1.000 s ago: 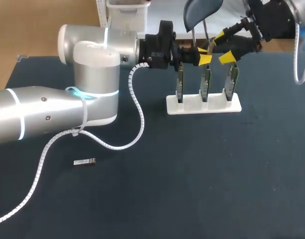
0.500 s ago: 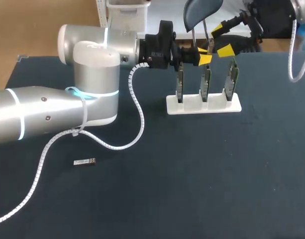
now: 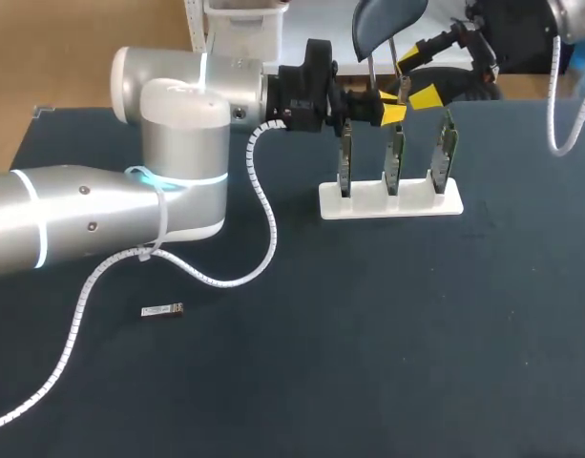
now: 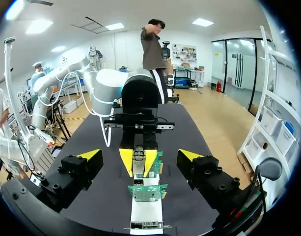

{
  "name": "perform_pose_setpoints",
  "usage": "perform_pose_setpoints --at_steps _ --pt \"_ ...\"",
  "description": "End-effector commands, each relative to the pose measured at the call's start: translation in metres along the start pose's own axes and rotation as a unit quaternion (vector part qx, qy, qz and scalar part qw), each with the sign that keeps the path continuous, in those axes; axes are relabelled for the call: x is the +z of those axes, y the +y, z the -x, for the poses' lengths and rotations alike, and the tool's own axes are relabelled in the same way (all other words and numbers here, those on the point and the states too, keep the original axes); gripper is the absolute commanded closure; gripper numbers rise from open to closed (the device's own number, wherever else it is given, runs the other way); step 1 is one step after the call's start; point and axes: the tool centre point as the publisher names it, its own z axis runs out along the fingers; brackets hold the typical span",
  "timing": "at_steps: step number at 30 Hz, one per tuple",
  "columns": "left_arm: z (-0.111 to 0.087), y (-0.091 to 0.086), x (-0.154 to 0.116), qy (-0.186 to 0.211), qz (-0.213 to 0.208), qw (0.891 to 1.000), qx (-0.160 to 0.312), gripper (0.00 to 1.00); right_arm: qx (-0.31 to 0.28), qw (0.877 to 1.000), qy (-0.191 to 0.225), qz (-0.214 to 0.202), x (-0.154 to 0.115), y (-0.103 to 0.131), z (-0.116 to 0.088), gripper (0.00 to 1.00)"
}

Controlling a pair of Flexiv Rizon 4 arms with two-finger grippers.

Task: Pick up the optical module with the left hand, and insert it into the network port with the right hand.

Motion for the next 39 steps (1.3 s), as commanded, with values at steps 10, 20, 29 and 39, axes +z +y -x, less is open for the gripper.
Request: perform_pose_setpoints --at_steps 10,20,29,39 --pt "-0.0012 -0.0027 -0.0003 -0.003 0.005 1.0 0.001 1.0 0.005 1.0 0.0 -0.01 0.0014 -0.0001 0.0016 0.0" --pt "-0.0012 -0.0027 -0.0003 -0.003 0.005 1.0 0.001 1.0 0.008 1.0 -0.001 -0.01 0.004 -0.0034 0.0041 0.0" --pt "-0.0012 -0.0027 -0.0003 -0.003 0.005 1.0 0.001 1.0 0.01 1.0 0.0 -0.01 0.005 -0.0036 0.0045 0.0" --pt "-0.0012 -0.0027 -0.0003 -0.003 0.005 1.0 0.001 1.0 0.01 1.0 -0.003 -0.008 0.0068 -0.0016 0.003 1.0"
